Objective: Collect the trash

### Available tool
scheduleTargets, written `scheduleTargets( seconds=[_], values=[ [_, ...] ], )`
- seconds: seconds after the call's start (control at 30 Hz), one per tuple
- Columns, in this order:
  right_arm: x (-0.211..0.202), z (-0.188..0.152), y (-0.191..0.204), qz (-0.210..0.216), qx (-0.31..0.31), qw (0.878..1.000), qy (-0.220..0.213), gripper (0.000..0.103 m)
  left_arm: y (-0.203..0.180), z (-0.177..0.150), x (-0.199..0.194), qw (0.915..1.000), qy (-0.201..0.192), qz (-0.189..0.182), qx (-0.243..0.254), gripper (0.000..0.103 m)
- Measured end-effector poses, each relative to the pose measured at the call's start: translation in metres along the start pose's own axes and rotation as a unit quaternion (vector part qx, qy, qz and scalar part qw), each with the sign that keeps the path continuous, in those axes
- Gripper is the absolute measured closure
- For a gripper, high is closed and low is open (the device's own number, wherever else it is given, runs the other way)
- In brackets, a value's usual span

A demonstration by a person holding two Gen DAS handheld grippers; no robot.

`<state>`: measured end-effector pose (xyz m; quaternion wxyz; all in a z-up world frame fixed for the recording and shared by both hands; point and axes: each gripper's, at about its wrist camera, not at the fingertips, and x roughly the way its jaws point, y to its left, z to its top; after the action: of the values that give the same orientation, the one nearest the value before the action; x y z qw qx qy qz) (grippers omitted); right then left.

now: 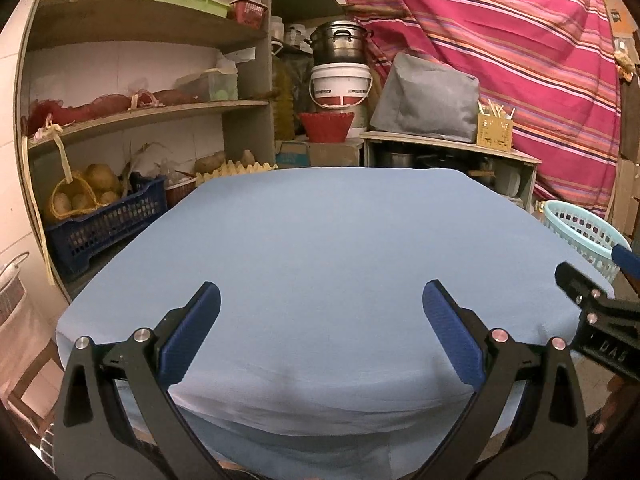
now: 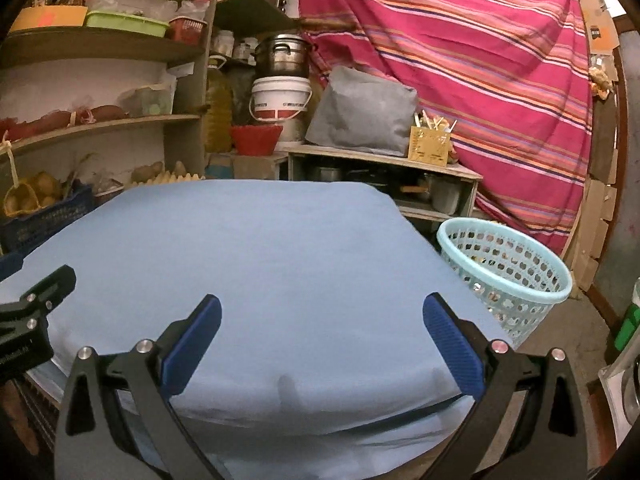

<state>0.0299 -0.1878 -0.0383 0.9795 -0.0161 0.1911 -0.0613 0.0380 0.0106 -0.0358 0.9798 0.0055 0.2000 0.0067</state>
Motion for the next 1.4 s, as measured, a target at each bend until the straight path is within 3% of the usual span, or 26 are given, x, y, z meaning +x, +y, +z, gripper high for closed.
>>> scheduleTargets(
  seconds=[0.37,1.4],
  values=[
    [0.0037,0.0007,-0.0021,0.023,0.009,1.0,0.008,0.005,0.0006,0.0007,0.0036,1.0,0.005,0.003,-0.001,0.005],
    [0.0029,0.004,-0.0041,0.023,0.009,1.0,0.009,0.005,0.0006,0.0026,0.0024,1.0,0.0,0.008,0.003,0.005]
  ],
)
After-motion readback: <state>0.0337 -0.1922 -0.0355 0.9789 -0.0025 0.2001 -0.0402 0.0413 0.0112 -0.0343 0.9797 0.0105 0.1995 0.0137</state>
